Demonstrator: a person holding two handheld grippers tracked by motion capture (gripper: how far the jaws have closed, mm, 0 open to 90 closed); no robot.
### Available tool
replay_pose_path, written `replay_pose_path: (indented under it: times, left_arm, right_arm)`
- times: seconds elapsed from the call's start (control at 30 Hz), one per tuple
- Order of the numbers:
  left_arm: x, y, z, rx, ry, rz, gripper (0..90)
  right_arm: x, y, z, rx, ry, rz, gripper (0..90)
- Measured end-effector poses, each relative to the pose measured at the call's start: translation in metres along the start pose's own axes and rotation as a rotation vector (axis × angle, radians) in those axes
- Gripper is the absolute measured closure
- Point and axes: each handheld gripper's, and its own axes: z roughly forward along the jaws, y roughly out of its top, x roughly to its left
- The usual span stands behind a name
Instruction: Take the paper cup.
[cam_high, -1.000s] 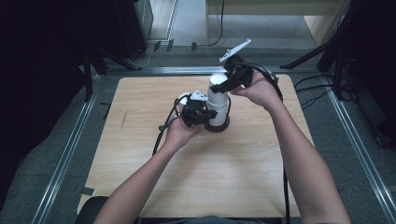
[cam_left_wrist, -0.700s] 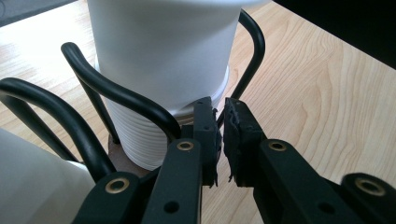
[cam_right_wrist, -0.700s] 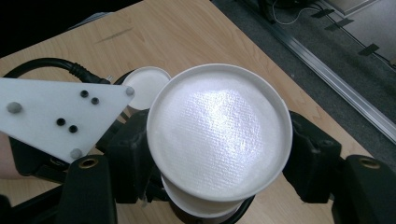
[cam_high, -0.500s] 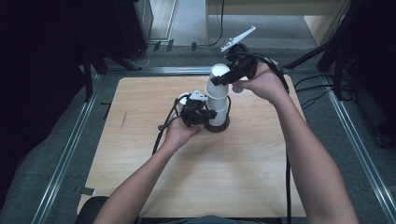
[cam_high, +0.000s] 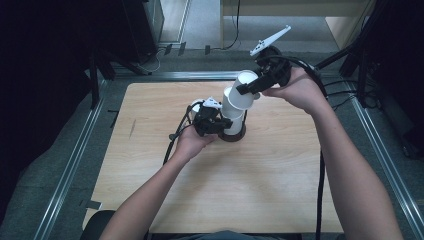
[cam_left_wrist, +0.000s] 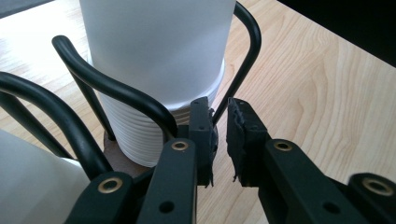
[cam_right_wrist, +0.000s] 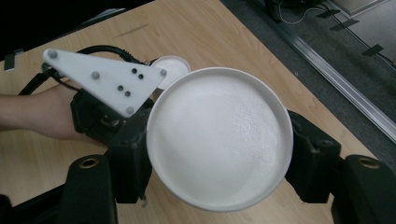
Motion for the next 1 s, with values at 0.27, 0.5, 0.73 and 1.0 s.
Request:
replay_pose_path:
  times: [0.27, 0.5, 0.73, 1.0]
  left_arm:
    - [-0.002, -0.001, -0.003, 0.005, -0.029, 0.01, 77.2]
    - [-0.003, -0.004, -0.006, 0.012, -0.06, 0.026, 74.3]
    - [-0.007, -0.006, -0.013, 0.026, -0.114, 0.062, 62.6]
    - [-0.015, -0.01, -0.023, 0.055, -0.152, 0.1, 47.0]
  right_arm:
    - [0.002, -0.021, -0.009, -0.015, 0.053, 0.012, 33.4]
    - [0.013, -0.037, -0.012, -0.003, 0.06, -0.024, 33.4]
    - [0.025, -0.055, -0.011, -0.014, 0.076, -0.045, 33.3]
    - [0.036, -0.08, -0.008, -0.02, 0.093, -0.051, 33.3]
